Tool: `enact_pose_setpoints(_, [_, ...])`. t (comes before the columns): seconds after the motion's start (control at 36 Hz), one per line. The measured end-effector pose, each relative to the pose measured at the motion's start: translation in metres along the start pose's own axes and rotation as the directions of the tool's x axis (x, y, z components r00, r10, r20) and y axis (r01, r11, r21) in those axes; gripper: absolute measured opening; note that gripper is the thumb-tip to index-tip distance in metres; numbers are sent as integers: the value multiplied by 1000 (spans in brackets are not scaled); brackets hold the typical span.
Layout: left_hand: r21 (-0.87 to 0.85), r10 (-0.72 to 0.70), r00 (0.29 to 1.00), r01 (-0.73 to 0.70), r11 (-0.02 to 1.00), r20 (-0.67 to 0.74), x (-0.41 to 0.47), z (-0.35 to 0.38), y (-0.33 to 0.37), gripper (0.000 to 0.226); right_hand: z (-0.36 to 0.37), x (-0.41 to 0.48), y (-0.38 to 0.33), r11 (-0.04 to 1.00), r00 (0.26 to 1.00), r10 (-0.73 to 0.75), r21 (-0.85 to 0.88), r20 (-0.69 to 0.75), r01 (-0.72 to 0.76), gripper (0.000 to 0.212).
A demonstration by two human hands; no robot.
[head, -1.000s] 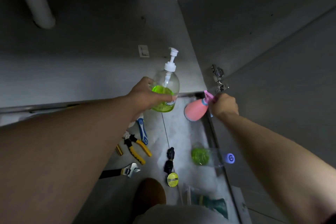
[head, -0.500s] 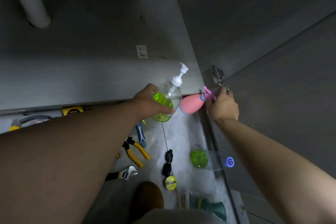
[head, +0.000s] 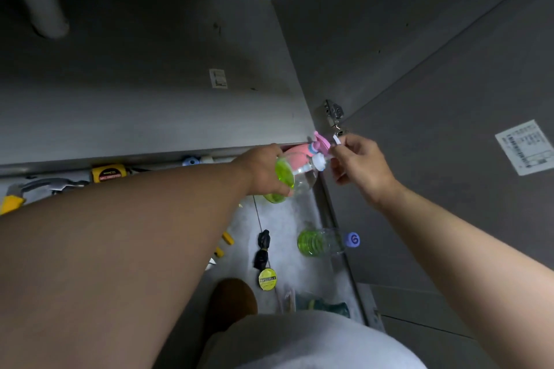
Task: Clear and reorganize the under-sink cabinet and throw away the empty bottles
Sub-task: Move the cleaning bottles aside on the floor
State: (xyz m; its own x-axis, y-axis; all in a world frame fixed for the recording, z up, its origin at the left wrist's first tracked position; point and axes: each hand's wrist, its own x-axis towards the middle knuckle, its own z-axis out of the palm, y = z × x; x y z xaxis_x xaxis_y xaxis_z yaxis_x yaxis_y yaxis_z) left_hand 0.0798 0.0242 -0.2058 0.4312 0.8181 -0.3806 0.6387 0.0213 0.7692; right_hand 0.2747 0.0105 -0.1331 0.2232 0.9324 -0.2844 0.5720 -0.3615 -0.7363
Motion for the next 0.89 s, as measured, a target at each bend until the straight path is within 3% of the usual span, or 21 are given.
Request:
enact_pose_setpoints(0.17, [-4,-23,1000,23,1000,-1,1,-8,-12,55,12,8,37,972,999,33,-233,1,-32,14])
enact_pose_setpoints(0.28, [-74,-114,993,116,990,31,5,-11,-23,42,24,31,71,938,986,151,-303,-76,-167,8])
enact_pose_setpoints(0.39, [-167,-167,982,181,969,93,10,-11,-28,27,27,54,97,907,924,330,-209,-193,-367,14])
enact_pose_setpoints(0.44, [-162,-191,973,210,964,126,12,-9,-31,27,30,63,105,893,894,382,-156,-233,-422,28])
enact_pose_setpoints(0.53, [-140,-212,965,234,962,156,13,-6,-35,27,35,69,107,882,867,417,-107,-272,-458,28])
enact_pose_setpoints(0.67, [-118,-238,953,263,958,187,18,-2,-36,28,37,68,105,866,863,399,-181,-309,-465,34])
enact_pose_setpoints(0.78, [-146,-260,944,292,945,202,21,0,-34,42,30,55,102,863,895,317,-296,-315,-410,27])
enact_pose_setpoints(0.83, [-153,-260,943,294,943,209,22,1,-31,41,25,40,100,851,935,226,-412,-273,-325,25])
enact_pose_setpoints(0.89, [-160,-255,943,291,943,212,22,3,-26,40,18,21,98,749,974,141,-625,-176,-221,21])
